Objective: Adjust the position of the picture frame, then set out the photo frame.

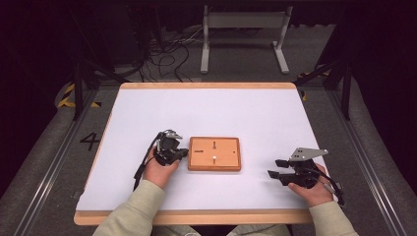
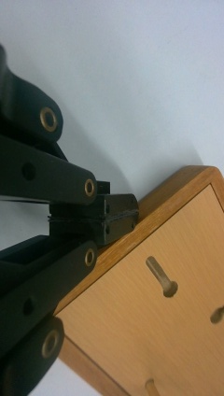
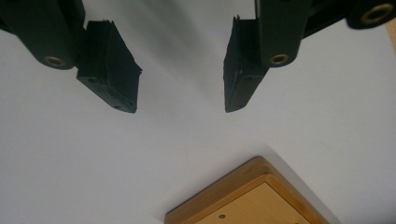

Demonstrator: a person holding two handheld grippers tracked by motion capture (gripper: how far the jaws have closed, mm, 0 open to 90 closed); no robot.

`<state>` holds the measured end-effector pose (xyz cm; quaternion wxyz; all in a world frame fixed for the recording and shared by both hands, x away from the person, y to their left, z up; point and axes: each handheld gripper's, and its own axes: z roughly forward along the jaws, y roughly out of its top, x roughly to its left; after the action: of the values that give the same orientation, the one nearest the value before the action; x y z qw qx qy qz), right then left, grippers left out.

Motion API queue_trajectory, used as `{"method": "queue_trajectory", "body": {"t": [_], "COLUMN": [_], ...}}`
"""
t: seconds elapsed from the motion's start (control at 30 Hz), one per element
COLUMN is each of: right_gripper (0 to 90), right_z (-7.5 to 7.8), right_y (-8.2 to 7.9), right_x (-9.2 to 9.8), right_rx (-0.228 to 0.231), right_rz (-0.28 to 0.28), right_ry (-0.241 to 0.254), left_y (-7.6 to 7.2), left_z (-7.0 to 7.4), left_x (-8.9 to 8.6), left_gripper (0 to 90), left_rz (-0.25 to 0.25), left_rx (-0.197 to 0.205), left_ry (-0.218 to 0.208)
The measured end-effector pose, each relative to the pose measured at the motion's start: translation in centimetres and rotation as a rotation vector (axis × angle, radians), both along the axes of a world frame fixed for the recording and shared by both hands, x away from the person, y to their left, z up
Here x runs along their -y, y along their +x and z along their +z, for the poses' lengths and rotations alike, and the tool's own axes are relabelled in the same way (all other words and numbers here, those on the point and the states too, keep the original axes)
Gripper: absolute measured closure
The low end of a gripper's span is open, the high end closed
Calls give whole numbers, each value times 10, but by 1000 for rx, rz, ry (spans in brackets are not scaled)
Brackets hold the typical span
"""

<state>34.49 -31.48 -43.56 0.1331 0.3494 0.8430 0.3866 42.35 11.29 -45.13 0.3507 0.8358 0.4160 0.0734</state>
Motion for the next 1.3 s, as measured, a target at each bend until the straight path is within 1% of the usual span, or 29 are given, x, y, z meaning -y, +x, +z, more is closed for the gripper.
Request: {"method": "queue_trajectory", "body": {"t": [0.07,0.13,0.17,0.2,0.23,0.27,0.33,0.43,0.5,0.6,0.63,0.67,0.73,0.83,0.9,1.0,1.03,1.13,1.27,1.3], "right_gripper": [464,464,464,464,465,465,465,465,465,465,465,465,465,465,465,467,467,467,467,467], "right_z": [0,0,0,0,0,0,1,1,1,1,1,1,0,1,1,1,2,4,2,2], "right_y": [0,-1,-1,-1,-2,-2,-3,-3,-3,-2,-2,-2,-2,-1,-1,-2,-3,-4,-4,-4], "right_x": [1,1,1,1,1,1,2,1,1,1,1,1,1,0,-1,-1,-1,-3,-3,-3], "right_rx": [4,4,4,4,4,4,8,7,8,11,11,10,9,10,11,16,21,26,19,18], "right_rz": [-4,-5,-5,-6,-10,-10,-14,-13,-12,-9,-9,-9,-8,-7,-5,-11,-10,-8,-6,-6], "right_ry": [0,-3,-3,-5,-3,-3,-4,-6,-10,-7,-7,-8,-6,-7,-9,-9,-5,-9,-13,-13], "left_y": [-3,-8,-8,-12,-18,-18,-26,-32,-36,-40,-40,-41,-43,-45,-45,-46,-46,-45,-43,-42], "left_z": [5,10,10,14,19,19,26,31,33,34,34,35,35,35,35,33,31,28,25,23], "left_x": [-3,-4,-4,-4,-3,-3,-2,-1,1,4,4,5,8,12,17,23,26,34,42,45], "left_gripper": [875,844,828,828,784,765,748,712,690,660,642,642,592,539,502,459,448,443,419,417], "left_rz": [-10,-29,-29,-46,-72,-72,-109,-140,-159,-182,-182,-185,-197,-215,-228,-235,-242,-265,-291,-302], "left_rx": [23,58,58,77,109,109,147,170,172,191,191,193,200,192,194,190,196,191,185,179], "left_ry": [-14,-25,-25,-31,-41,-41,-57,-78,-98,-97,-97,-108,-121,-131,-136,-134,-131,-130,-137,-139]}}
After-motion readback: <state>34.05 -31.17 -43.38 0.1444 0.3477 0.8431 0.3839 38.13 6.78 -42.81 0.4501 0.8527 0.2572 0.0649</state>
